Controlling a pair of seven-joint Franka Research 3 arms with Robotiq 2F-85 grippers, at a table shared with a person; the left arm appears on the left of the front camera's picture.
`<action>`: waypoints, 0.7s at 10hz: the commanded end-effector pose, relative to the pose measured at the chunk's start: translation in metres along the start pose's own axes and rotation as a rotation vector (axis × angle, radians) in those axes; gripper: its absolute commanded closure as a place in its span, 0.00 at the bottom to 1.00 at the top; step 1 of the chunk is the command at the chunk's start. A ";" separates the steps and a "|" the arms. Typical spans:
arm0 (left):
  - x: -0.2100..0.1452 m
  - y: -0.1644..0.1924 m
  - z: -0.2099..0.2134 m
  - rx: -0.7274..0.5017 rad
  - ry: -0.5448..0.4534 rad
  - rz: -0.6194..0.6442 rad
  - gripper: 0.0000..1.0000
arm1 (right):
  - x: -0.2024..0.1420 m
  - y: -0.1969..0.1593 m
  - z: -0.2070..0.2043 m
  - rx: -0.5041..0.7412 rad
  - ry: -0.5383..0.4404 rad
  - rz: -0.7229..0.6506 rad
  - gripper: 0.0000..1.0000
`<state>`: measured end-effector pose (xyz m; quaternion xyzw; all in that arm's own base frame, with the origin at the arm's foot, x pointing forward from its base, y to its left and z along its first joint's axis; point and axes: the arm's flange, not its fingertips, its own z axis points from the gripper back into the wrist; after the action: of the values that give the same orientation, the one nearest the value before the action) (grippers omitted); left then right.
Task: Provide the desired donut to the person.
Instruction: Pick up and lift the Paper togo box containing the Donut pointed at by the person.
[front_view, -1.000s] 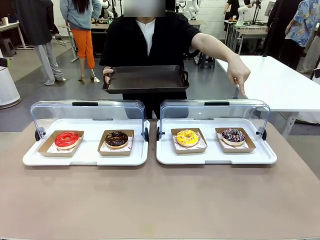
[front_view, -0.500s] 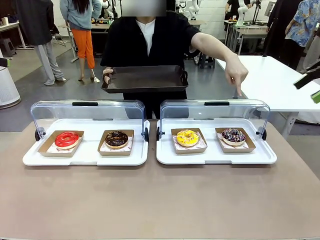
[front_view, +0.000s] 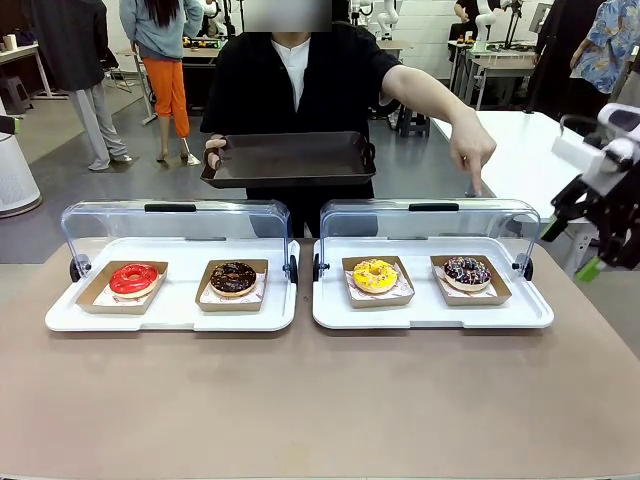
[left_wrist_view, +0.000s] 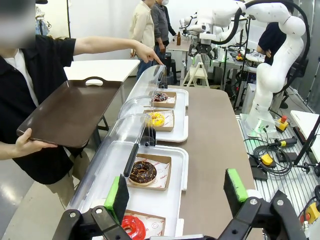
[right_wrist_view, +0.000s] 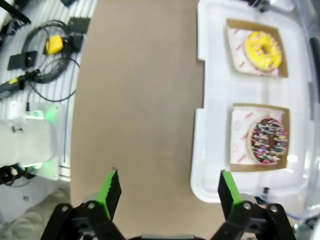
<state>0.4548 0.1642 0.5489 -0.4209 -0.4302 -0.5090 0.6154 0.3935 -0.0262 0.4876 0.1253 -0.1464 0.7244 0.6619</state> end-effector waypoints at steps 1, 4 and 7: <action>0.000 -0.001 0.002 -0.005 -0.011 -0.002 0.00 | -0.011 -0.007 -0.022 0.027 -0.003 -0.059 0.00; 0.000 -0.001 0.002 -0.005 -0.011 -0.002 0.00 | -0.013 -0.003 -0.026 0.038 -0.010 -0.035 0.00; 0.000 -0.001 0.002 -0.005 -0.011 -0.002 0.00 | -0.013 -0.003 -0.026 0.038 -0.010 -0.035 0.00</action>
<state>0.4548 0.1642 0.5488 -0.4210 -0.4302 -0.5089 0.6154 0.3973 -0.0309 0.4593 0.1559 -0.1386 0.7116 0.6709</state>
